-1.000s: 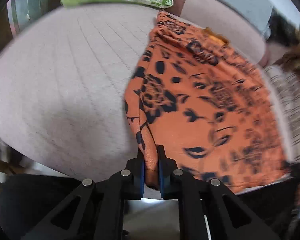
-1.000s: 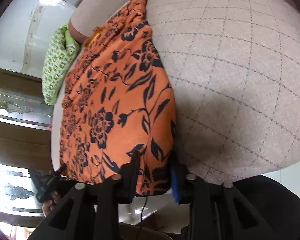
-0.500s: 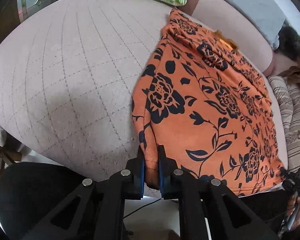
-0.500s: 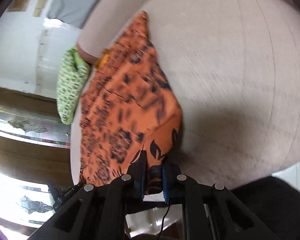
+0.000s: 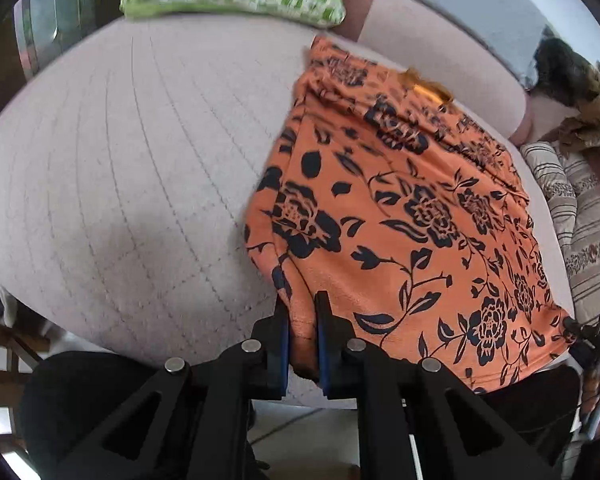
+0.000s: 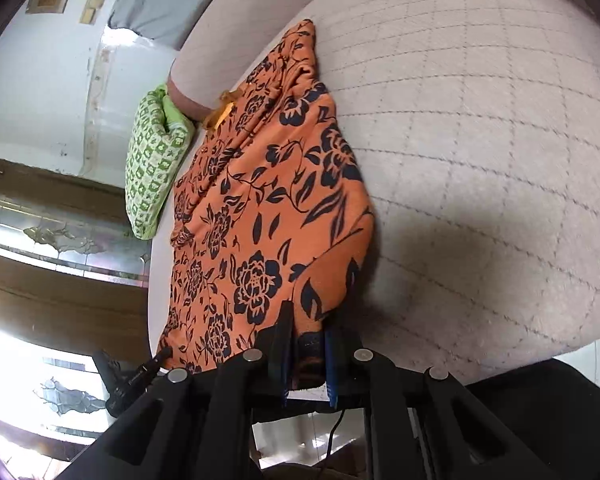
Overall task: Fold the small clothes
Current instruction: 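Lift the hem and fold it toward the collar with both grippers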
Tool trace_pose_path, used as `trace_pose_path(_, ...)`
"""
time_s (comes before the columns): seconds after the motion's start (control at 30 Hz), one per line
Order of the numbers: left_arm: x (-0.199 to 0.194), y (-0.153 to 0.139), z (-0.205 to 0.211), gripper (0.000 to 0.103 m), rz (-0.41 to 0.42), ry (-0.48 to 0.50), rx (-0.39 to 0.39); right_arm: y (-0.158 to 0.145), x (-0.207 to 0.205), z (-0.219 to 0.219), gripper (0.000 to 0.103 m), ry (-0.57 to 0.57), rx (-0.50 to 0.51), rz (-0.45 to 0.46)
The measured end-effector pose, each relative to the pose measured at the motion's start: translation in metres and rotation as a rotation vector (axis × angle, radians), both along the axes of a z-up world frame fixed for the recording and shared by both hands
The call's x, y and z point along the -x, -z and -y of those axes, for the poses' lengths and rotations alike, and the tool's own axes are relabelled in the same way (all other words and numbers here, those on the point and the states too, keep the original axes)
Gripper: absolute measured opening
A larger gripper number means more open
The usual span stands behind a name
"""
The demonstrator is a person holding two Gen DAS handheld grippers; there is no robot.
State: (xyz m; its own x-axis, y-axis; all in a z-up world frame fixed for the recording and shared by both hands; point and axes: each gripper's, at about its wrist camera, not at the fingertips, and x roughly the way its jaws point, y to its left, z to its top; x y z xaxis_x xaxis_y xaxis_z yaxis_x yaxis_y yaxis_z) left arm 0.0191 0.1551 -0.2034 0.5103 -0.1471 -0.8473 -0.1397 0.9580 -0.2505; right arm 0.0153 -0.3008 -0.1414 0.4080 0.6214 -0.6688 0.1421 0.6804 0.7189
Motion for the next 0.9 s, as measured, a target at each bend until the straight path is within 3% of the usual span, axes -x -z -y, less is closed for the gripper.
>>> trace_pose_path(0.07,-0.004,-0.002,0.000,0.011,-0.005,0.004,0.014,0.000,-0.005,-0.001,0.014,-0.006,-0.022,-0.008)
trace_pose_path(0.17,-0.014,-0.034,0.007,0.011,0.093,0.040,0.046,-0.014,-0.016,-0.002,0.014,-0.017,-0.065,0.028)
trace_pose_path(0.27,-0.039,-0.083,0.006,0.011,0.213,0.065,0.100,-0.047,-0.046,0.000,0.014,-0.016,-0.136,0.122)
trace_pose_path(0.37,-0.096,-0.124,0.001,0.012,0.321,0.046,0.168,-0.086,-0.097,0.006,0.014,0.005,-0.188,0.241)
trace_pose_path(0.47,-0.165,-0.138,-0.007,0.015,0.388,-0.010,0.160,-0.109,-0.157,0.013,0.014,0.058,-0.197,0.324)
trace_pose_path(0.5,-0.188,-0.132,-0.007,0.019,0.390,-0.023,0.149,-0.111,-0.179,0.014,0.015,0.074,-0.201,0.336)
trace_pose_path(0.53,-0.206,-0.125,-0.009,0.038,0.381,-0.038,0.123,-0.108,-0.204,0.014,0.017,0.085,-0.196,0.335)
trace_pose_path(0.57,-0.225,-0.112,-0.007,0.066,0.359,-0.055,0.085,-0.099,-0.229,0.013,0.018,0.100,-0.179,0.313)
trace_pose_path(0.6,-0.251,-0.091,-0.006,0.076,0.308,-0.087,0.041,-0.085,-0.250,0.012,0.033,0.122,-0.157,0.284)
trace_pose_path(0.63,-0.277,-0.066,-0.005,0.083,0.232,-0.102,-0.002,-0.068,-0.269,0.009,0.075,0.132,-0.118,0.248)
trace_pose_path(0.67,-0.292,-0.050,-0.006,0.083,0.168,-0.105,-0.022,-0.046,-0.287,0.003,0.086,0.121,-0.047,0.181)
trace_pose_path(0.7,-0.306,-0.030,-0.010,0.082,0.081,-0.128,-0.036,-0.028,-0.294,0.000,0.086,0.156,0.046,0.128)
trace_pose_path(0.73,-0.308,-0.022,-0.018,0.082,0.067,-0.144,-0.012,-0.020,-0.292,-0.002,0.086,0.183,0.079,0.122)
trace_pose_path(0.8,-0.290,-0.030,-0.028,0.083,0.158,-0.173,0.003,-0.015,-0.279,-0.005,0.086,0.183,0.053,0.167)
trace_pose_path(0.9,-0.260,-0.045,-0.031,0.083,0.238,-0.145,-0.085,-0.028,-0.252,-0.008,0.086,0.157,0.184,0.235)
